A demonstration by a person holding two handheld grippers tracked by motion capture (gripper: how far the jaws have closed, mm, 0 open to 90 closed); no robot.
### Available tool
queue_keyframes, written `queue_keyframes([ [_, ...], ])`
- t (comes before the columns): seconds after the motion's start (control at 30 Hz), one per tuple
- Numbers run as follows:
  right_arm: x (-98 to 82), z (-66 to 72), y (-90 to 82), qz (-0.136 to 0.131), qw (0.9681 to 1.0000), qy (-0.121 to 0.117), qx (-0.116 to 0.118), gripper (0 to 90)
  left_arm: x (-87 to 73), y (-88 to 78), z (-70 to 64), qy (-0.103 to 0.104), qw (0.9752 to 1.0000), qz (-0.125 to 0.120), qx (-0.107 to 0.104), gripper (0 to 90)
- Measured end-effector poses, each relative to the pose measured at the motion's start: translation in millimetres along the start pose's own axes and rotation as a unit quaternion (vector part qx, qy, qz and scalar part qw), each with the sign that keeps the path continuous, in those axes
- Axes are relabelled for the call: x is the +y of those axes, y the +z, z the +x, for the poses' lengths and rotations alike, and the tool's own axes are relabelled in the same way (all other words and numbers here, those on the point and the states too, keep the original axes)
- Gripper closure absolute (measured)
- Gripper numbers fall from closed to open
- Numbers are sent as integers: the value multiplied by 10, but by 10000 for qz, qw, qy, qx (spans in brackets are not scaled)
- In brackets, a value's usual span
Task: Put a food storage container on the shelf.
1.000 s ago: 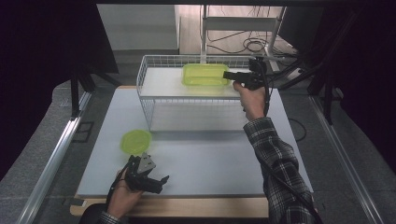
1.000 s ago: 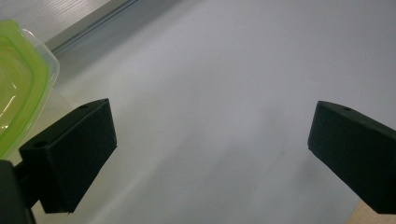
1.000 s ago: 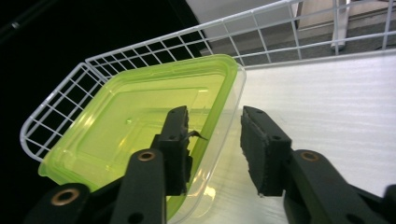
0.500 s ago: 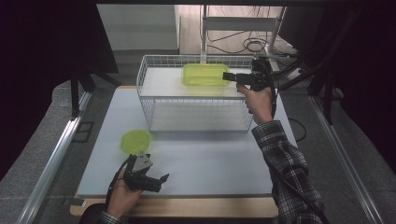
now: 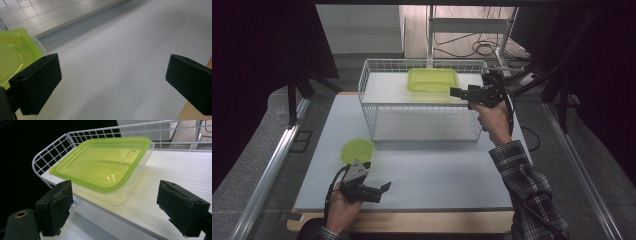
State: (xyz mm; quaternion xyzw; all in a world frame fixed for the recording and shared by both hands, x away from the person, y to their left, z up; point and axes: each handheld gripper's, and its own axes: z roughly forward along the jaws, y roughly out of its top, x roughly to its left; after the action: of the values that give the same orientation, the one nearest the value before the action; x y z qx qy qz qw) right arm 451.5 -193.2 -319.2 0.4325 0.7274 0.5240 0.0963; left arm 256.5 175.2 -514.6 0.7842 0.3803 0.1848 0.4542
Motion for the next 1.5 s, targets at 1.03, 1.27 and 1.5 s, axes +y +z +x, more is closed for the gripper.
queue_keyframes([
  [1.03,-653,190,-253,249,9956,-898,131,15,-3,69,-53,96,9988,483,38,0],
  [1.27,-860,210,-262,372,9933,-1089,39,9,-7,76,-55,140,9986,505,88,0],
  [1.5,-1031,204,-255,436,9921,-1174,-16,9,-10,78,-55,182,9985,505,116,0],
])
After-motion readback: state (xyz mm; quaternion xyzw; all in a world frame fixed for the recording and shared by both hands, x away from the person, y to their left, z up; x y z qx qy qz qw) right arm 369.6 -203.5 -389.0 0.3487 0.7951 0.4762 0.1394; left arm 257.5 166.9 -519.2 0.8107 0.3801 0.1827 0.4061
